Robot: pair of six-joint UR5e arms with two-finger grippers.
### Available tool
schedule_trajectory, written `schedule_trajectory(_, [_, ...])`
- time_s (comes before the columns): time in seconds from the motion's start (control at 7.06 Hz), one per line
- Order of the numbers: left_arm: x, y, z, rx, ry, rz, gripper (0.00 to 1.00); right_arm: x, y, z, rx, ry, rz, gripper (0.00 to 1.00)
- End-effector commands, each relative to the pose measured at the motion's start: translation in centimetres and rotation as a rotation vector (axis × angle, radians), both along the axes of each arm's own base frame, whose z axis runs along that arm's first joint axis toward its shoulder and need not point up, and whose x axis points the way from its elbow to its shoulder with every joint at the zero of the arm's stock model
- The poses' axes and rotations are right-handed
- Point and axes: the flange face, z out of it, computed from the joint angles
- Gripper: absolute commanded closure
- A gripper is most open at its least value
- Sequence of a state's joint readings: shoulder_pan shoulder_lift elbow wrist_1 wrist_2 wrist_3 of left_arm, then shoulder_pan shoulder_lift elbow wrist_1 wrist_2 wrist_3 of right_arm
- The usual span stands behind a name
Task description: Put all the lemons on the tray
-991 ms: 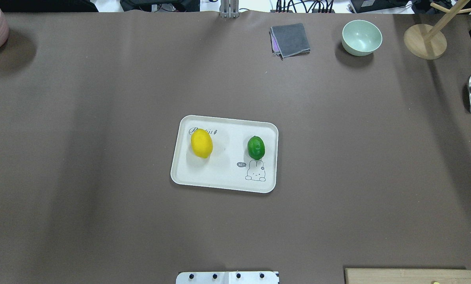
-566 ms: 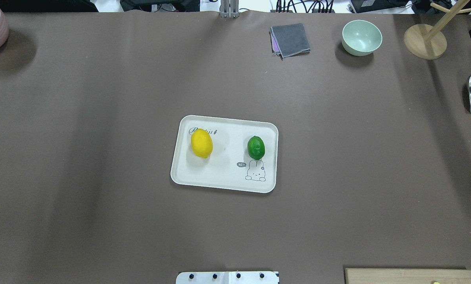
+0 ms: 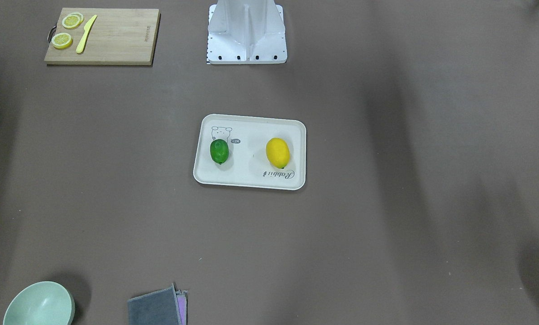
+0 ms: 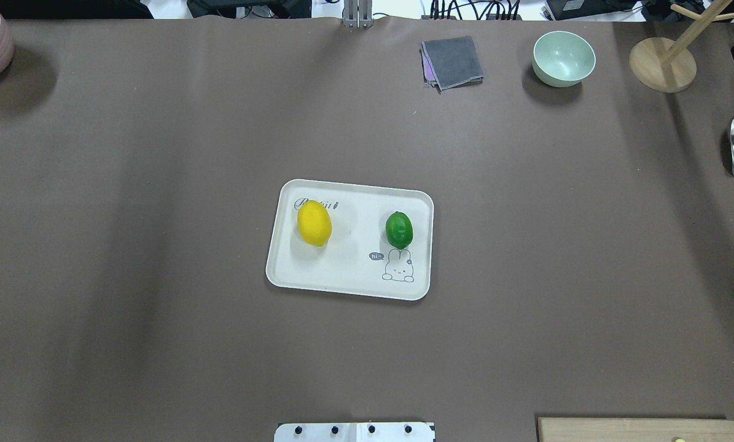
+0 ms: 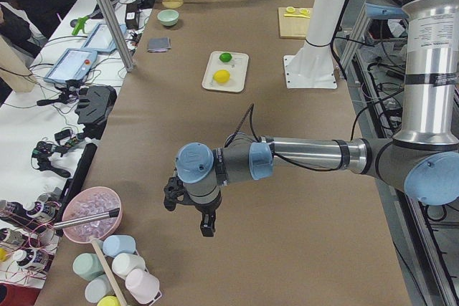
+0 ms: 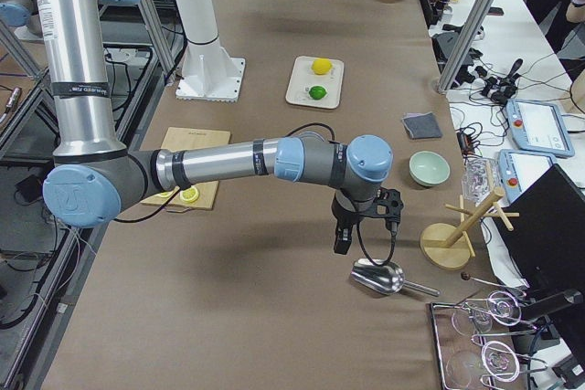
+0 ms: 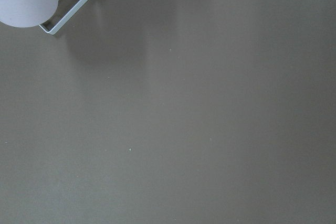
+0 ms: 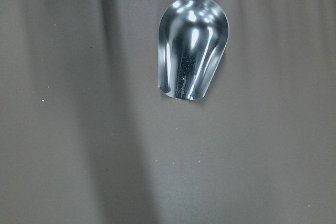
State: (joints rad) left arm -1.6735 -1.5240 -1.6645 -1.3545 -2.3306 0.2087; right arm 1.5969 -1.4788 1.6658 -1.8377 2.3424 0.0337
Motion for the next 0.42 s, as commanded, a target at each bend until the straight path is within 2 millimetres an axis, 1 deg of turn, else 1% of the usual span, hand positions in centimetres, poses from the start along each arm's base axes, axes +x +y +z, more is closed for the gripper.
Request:
schedule_trajectory(0.0, [0.08,0.03,0.11,-0.002,0.001,0.001,0.02,0.00,0.06,0.07,-0.001,0.000,0.000,0.00])
schedule_trajectory(0.28, [0.08,0.03,0.11,-0.002,0.001,0.001,0.02,-0.02,0.06,0.05,-0.001,-0.003,0.000,0.00])
